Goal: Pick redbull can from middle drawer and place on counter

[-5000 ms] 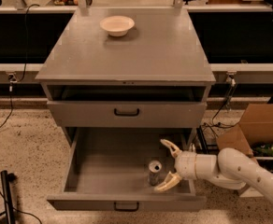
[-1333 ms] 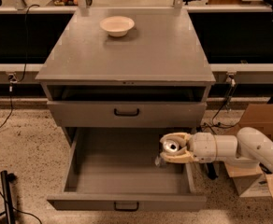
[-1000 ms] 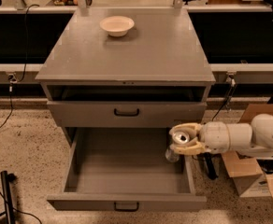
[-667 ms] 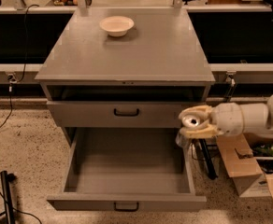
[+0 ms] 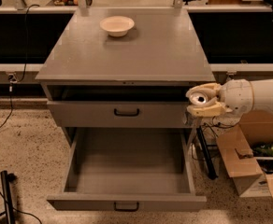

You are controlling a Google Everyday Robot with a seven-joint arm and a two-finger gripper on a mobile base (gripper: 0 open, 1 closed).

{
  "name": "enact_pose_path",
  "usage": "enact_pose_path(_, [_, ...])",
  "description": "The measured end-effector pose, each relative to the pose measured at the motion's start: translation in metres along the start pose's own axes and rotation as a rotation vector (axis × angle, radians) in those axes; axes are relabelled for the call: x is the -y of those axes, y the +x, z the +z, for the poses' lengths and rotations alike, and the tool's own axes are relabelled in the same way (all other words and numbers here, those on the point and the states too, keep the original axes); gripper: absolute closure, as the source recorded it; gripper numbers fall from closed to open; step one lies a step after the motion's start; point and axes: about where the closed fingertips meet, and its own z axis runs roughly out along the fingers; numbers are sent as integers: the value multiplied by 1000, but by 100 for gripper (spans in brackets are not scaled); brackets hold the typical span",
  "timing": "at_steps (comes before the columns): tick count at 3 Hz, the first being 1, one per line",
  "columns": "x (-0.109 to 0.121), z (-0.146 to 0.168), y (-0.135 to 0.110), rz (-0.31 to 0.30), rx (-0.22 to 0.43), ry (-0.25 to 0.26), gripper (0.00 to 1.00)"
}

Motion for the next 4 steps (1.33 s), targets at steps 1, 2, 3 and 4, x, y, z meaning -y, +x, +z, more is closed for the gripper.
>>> enact_pose_path(1, [15,-3,-24,34,22,25,100])
enact_pose_path(2, [41,-12,-80,69,73,39,100])
enact_pose_path(3, [71,-13,-112,131,103,4,100])
enact_pose_path(4, [110,-8,-120,203,72,8,100])
